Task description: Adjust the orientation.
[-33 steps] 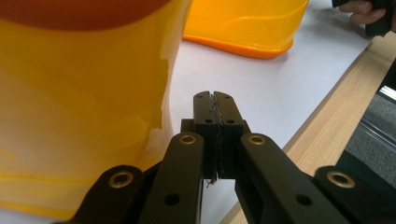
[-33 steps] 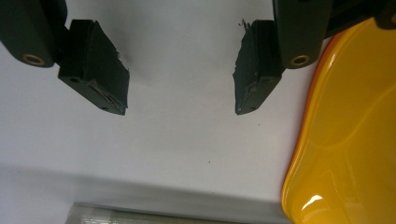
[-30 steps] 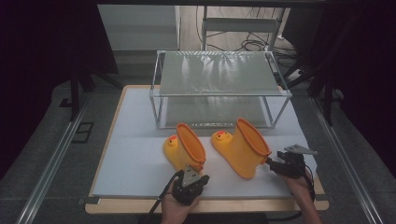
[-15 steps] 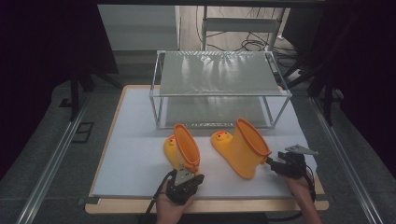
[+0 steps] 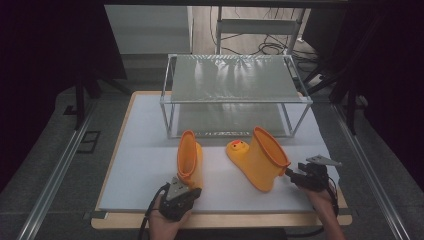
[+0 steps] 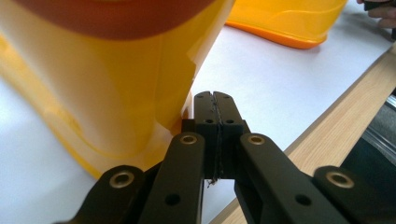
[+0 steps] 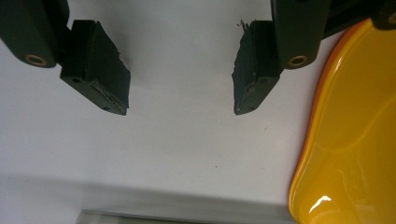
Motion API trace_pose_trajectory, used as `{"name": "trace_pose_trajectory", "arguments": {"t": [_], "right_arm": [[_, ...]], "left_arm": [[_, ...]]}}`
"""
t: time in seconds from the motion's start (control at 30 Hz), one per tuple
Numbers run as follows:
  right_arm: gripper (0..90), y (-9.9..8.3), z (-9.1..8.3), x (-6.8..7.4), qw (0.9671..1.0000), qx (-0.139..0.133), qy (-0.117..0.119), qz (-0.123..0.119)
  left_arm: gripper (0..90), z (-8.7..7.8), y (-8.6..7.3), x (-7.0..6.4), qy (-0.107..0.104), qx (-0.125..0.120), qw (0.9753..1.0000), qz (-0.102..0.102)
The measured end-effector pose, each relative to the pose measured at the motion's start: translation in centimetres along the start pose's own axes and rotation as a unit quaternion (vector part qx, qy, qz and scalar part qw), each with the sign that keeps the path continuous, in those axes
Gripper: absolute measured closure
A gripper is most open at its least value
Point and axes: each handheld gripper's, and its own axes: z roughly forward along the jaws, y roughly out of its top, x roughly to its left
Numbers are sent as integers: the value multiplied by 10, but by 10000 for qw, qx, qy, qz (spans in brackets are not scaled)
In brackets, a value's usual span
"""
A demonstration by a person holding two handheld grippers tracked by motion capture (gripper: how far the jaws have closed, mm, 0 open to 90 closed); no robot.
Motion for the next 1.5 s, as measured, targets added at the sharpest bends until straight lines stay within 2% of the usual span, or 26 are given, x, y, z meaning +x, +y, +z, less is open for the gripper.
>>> {"name": "trace_pose_trajectory", "arguments": {"t": [0.07, 0.17, 0.2, 0.23, 0.27, 0.37, 0.53, 0.63, 0.7, 0.73, 0.77, 0.8, 0.87, 0.9, 0.97, 1.0, 1.03, 1.07, 1.1, 1.13, 1.17, 1.2, 1.5], "right_arm": [[369, 0, 0, 0, 10000, -8, -5, 11], [371, 0, -1, 0, 10000, -6, 1, 26], [371, 0, -1, 0, 10000, -6, 1, 26], [372, 0, -1, -1, 10000, 0, -3, 26], [372, 0, -1, -1, 10000, 0, -3, 26], [373, -1, 0, -2, 10000, 0, -14, 32], [373, -1, 0, -2, 10000, 25, -1, 44], [373, 0, 0, -2, 10000, 25, -3, 45], [373, 0, 0, -2, 10000, 27, 4, 40], [372, -1, 0, -2, 10000, 31, 10, 34], [371, -1, 0, -2, 10000, 29, 13, 37], [371, -1, 0, -2, 10000, 16, 21, 40], [371, -1, -1, -2, 10000, 19, 25, 47], [368, 0, -1, -3, 10000, -16, 27, 57], [368, 0, -2, -4, 10000, -52, 34, 72], [368, 0, -2, -4, 10000, -52, 34, 72], [369, 0, -2, -4, 9999, -67, 39, 85], [371, 0, -2, -4, 9999, -73, 55, 94], [374, 1, -3, -4, 9999, -89, 83, 82], [376, 1, -3, -3, 9999, -96, 86, 97], [378, 1, -3, -3, 9999, -100, 92, 81], [379, 1, -3, -3, 9999, -95, 99, 78], [416, 0, -2, -4, 9997, -14, 226, 14]], "left_arm": [[900, -2, -1, 3, 21, -7, 10000, -33], [900, -12, -5, 17, 108, -28, 9998, -182], [899, -12, -5, 17, 108, -28, 9998, -182], [899, -17, -6, 26, 127, -13, 9995, -289], [899, -17, -6, 26, 127, -13, 9995, -289], [899, -26, -8, 41, 202, -26, 9988, -456], [898, -32, -10, 52, 294, -50, 9977, -614], [888, -33, -10, 53, 246, -43, 9977, -638], [856, -34, -10, 54, 163, 0, 9977, -655], [839, -39, -11, 55, 48, -13, 9976, -693], [807, -39, -11, 55, 48, -13, 9976, -693], [780, -45, -12, 57, -10, -57, 9976, -685], [757, -51, -13, 60, -7, -116, 9975, -696], [690, -59, -15, 65, -4, -159, 9971, -740], [669, -68, -16, 74, 113, -258, 9965, -793], [654, -68, -16, 74, 113, -258, 9965, -793], [654, -71, -15, 80, 187, -253, 9963, -800], [631, -72, -14, 84, 228, -232, 9961, -817], [583, -71, -12, 96, 292, -71, 9959, -857], [563, -69, -9, 100, 345, 33, 9956, -867], [551, -69, -9, 100, 345, 33, 9956, -867], [546, -66, -5, 106, 431, 34, 9958, -811], [520, -50, 16, 122, 449, 66, 9957, -804]]}}
